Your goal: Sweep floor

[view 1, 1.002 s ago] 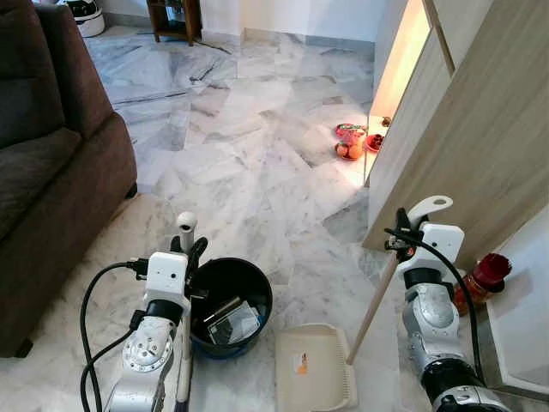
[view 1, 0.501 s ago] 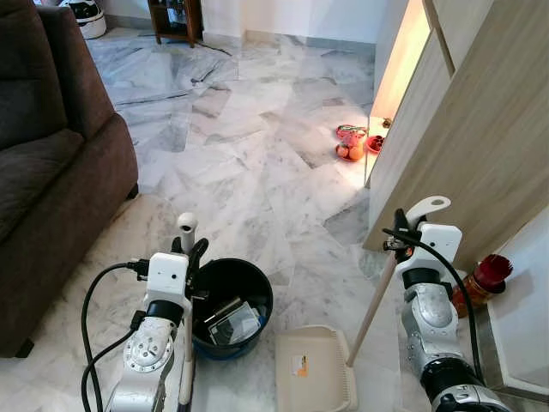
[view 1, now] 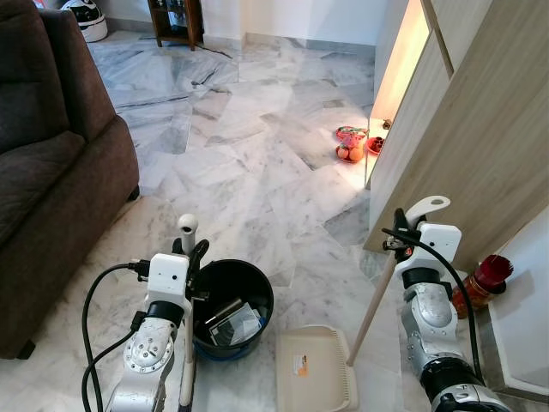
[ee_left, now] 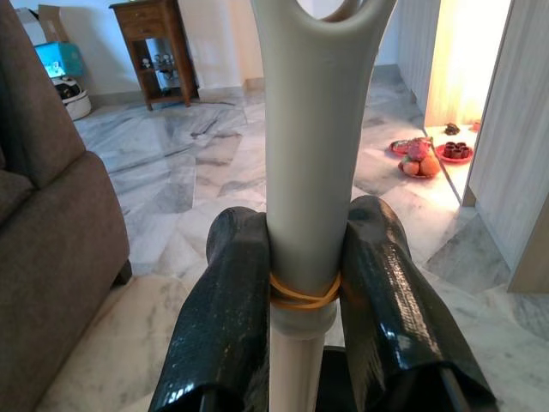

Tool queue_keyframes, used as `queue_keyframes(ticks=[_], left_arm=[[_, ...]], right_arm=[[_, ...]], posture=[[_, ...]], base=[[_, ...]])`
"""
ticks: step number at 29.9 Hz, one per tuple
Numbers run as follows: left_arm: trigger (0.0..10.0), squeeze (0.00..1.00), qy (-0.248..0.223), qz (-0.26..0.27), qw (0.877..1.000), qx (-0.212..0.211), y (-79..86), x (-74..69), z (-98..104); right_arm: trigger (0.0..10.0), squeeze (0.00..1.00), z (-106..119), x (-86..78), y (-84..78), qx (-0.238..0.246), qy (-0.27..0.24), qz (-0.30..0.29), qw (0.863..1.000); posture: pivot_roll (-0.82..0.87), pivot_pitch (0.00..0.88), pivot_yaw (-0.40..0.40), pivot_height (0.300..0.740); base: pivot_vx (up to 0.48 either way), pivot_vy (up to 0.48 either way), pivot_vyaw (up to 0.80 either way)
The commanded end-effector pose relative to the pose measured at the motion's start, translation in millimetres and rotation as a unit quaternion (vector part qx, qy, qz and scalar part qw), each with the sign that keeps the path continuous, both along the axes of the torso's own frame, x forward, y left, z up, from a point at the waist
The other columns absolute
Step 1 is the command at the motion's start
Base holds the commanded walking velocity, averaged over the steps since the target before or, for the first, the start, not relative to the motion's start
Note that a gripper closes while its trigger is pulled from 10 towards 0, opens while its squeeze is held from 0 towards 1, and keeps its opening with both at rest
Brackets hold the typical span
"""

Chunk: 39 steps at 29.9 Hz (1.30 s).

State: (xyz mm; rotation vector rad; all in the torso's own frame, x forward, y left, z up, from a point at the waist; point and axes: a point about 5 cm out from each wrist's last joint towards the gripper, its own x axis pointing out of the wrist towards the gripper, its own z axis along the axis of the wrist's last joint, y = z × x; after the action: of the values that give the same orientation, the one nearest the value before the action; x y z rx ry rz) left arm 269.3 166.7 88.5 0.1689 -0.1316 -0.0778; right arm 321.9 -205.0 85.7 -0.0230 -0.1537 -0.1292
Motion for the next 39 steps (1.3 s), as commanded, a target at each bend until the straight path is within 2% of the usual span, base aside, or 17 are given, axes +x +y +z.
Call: queue_keyframes(ticks=[1, 23, 39], left_arm=[[10.0, 0.00, -0.028, -0.013, 1.000, -0.005, -5.5, 3.9, 10], [10.0, 0.00, -0.035, -0.007, 0.999, 0.002, -0.8, 5.1, 15], [10.0, 0.00, -0.037, -0.003, 0.999, 0.005, -0.5, 3.3, 15]], right_arm=[[10.0, 0.00, 7, 3.6, 0.4, -0.006, -0.016, 0.002, 1.000], [10.0, 0.00, 14, 7.0, 7.5, -0.004, -0.031, 0.016, 0.999], [10.0, 0.00, 17, 7.6, 10.1, -0.009, -0.037, 0.027, 0.999]], posture=[[-0.06, 0.043, -0.021, 0.740], [0.01, 0.100, -0.019, 0.740], [0.01, 0.115, -0.027, 0.740]], base=[[0.000, 0.000, 0.00], [0.000, 0.000, 0.00], [-0.229, 0.000, 0.00]])
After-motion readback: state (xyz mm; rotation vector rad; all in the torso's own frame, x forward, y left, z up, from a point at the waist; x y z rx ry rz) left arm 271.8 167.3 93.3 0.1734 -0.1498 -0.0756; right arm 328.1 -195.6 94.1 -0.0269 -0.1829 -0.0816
